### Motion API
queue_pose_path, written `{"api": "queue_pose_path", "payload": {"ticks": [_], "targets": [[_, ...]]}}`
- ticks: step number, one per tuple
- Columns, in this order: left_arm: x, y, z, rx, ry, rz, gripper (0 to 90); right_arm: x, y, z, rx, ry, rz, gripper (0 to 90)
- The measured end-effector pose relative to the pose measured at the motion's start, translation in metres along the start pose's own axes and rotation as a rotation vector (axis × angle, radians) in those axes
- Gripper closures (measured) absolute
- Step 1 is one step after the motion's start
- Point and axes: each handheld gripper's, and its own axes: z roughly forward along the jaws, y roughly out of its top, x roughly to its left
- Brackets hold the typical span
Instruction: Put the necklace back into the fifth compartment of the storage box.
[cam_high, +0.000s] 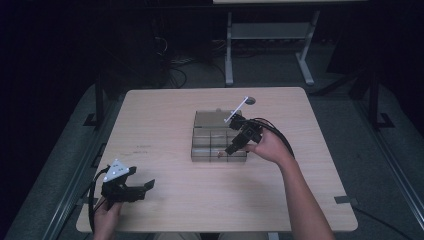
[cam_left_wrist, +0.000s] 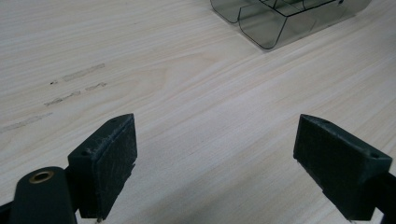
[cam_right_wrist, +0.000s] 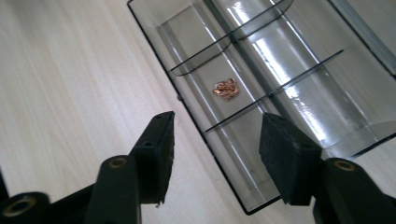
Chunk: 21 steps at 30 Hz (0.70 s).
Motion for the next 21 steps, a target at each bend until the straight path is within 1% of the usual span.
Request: {"api": "queue_pose_path", "payload": {"ticks": [1, 3, 4, 5, 8, 10, 13, 21], "targets": [[0.000, 0.000, 0.000, -0.001, 0.000, 0.000, 13.1, 0.000, -0.001, -0.001, -0.004, 0.005, -0.002, 43.5], [0.000, 0.000, 0.000, -0.001, 0.000, 0.001, 13.1, 0.000, -0.002, -0.002, -0.010, -0.003, -0.002, 42.6], [0.000, 0.000, 0.000, -0.001, 0.001, 0.002, 13.1, -0.001, -0.004, -0.003, -0.018, 0.004, 0.001, 41.7], [0.000, 0.000, -0.001, 0.000, 0.001, 0.002, 13.1, -0.001, -0.004, -0.004, -0.018, 0.000, 0.002, 41.0], [0.000, 0.000, 0.000, -0.002, 0.002, 0.001, 13.1, 0.000, -0.007, -0.006, -0.012, -0.008, 0.007, 40.9], [0.000, 0.000, 0.000, 0.001, 0.001, 0.003, 13.1, 0.001, -0.009, -0.007, -0.006, -0.022, -0.002, 40.7], [0.000, 0.000, 0.001, 0.002, 0.001, 0.010, 13.1, 0.001, -0.013, -0.009, -0.014, -0.023, -0.002, 39.6], [-0.001, 0.000, 0.000, -0.004, 0.005, 0.009, 13.1, 0.002, -0.022, -0.016, -0.027, -0.033, 0.000, 38.9]]}}
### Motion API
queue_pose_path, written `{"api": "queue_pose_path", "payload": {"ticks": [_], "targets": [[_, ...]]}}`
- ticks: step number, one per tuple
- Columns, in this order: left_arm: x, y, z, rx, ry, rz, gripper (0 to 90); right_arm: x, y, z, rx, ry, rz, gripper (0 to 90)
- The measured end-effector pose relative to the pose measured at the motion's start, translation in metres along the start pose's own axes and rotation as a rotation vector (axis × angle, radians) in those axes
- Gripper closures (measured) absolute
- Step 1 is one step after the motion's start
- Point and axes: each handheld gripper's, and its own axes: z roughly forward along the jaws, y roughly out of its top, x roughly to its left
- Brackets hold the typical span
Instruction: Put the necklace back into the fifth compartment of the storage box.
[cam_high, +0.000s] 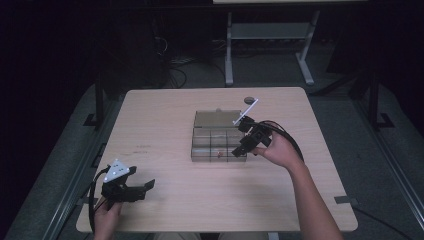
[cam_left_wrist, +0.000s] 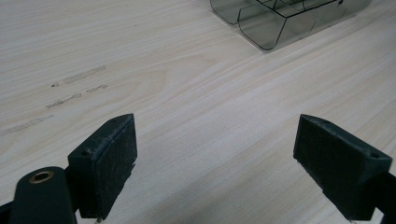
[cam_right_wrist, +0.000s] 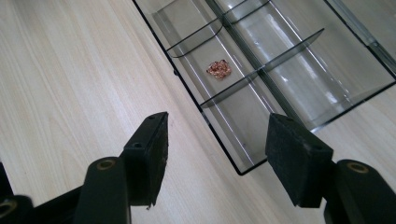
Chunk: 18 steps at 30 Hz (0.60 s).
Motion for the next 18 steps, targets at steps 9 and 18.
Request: {"api": "queue_pose_path", "payload": {"ticks": [9, 18], "targets": [[0.000, 0.000, 0.000, 0.002, -0.001, -0.002, 13.1, 0.004, -0.006, -0.012, -0.015, -0.016, -0.014, 37.3], [0.001, 0.000, 0.000, 0.002, 0.001, -0.004, 13.1, 0.007, -0.016, -0.017, -0.023, -0.031, -0.010, 36.3]]}}
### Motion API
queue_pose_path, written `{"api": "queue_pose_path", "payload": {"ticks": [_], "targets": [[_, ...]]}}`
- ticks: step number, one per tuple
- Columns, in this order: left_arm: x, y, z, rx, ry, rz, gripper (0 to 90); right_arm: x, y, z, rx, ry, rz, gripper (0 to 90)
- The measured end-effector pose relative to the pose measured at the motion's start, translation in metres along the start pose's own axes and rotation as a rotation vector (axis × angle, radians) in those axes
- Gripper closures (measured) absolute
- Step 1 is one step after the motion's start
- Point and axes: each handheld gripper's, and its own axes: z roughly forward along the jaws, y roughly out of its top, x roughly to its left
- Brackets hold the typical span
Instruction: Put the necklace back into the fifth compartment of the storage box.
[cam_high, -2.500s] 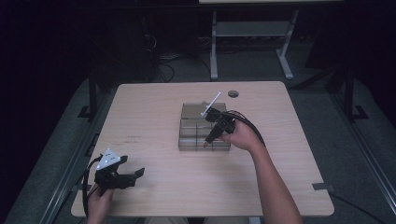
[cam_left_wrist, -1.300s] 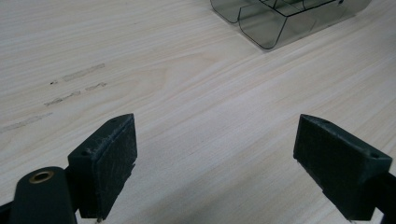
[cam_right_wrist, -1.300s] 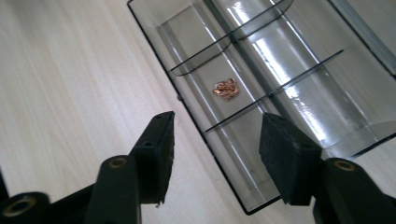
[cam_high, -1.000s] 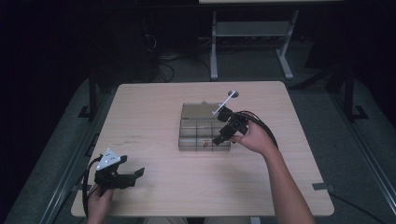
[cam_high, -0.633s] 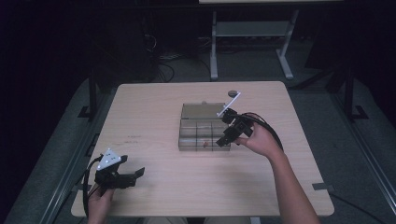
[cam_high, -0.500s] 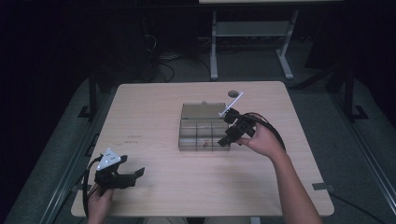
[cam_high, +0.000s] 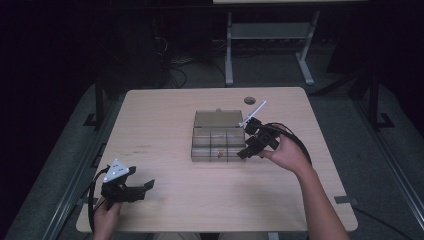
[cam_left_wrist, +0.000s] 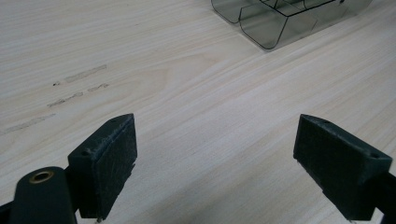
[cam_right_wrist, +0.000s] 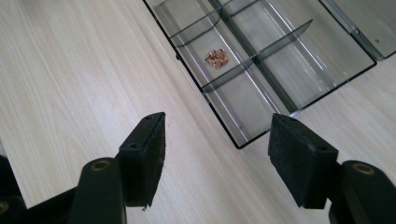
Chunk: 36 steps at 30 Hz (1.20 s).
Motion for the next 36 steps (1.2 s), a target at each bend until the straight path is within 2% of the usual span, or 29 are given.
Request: {"api": "queue_pose_path", "payload": {"ticks": [11, 22, 36], "targets": [[-0.001, 0.000, 0.000, 0.012, 0.003, 0.021, 13.1, -0.001, -0.023, -0.001, -0.002, -0.015, 0.027, 34.4], [-0.002, 0.000, 0.001, 0.009, 0.002, 0.014, 13.1, -0.002, -0.046, 0.001, 0.012, -0.025, 0.052, 33.1], [-0.002, 0.000, 0.001, 0.016, 0.002, 0.016, 13.1, 0.000, -0.064, -0.003, 0.000, -0.023, 0.060, 32.1]]}}
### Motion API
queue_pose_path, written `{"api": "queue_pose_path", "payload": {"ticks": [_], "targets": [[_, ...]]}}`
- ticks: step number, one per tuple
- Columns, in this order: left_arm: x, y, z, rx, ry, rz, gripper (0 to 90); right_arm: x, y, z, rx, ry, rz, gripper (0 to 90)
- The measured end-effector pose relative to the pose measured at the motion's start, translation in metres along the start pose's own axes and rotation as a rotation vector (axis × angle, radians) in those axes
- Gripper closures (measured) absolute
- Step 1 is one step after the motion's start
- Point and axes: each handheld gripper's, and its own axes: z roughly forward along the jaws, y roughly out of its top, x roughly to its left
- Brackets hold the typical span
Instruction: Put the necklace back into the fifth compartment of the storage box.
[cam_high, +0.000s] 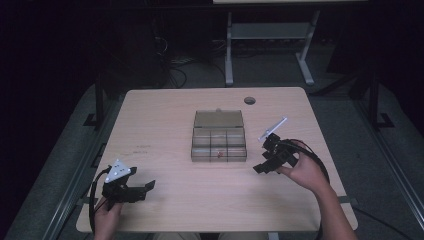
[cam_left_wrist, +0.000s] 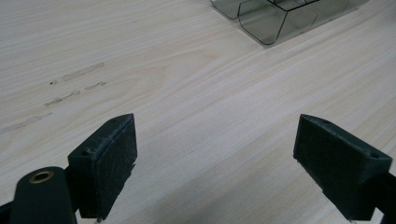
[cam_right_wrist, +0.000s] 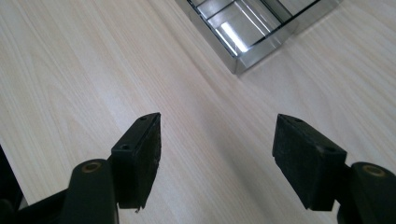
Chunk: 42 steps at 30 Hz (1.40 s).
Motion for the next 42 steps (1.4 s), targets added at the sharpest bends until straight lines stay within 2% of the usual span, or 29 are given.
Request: {"api": "queue_pose_path", "payload": {"ticks": [9, 20, 25, 34, 42], "targets": [[0.000, 0.000, 0.000, 0.001, 0.001, -0.003, 13.1, -0.002, -0.016, 0.002, 0.004, -0.008, 0.018, 32.1], [-0.001, -0.001, 0.002, 0.006, 0.001, 0.005, 13.1, -0.002, -0.045, 0.004, -0.004, -0.015, 0.054, 32.1], [-0.002, -0.001, 0.002, 0.003, 0.001, 0.001, 13.1, -0.002, -0.056, 0.003, -0.023, -0.015, 0.069, 32.1], [-0.003, -0.001, 0.003, 0.011, 0.000, 0.002, 13.1, 0.005, -0.074, 0.004, -0.037, -0.029, 0.074, 31.8], [-0.002, 0.000, 0.005, 0.029, -0.005, 0.020, 13.1, 0.013, -0.091, 0.005, -0.060, -0.037, 0.085, 31.8]]}}
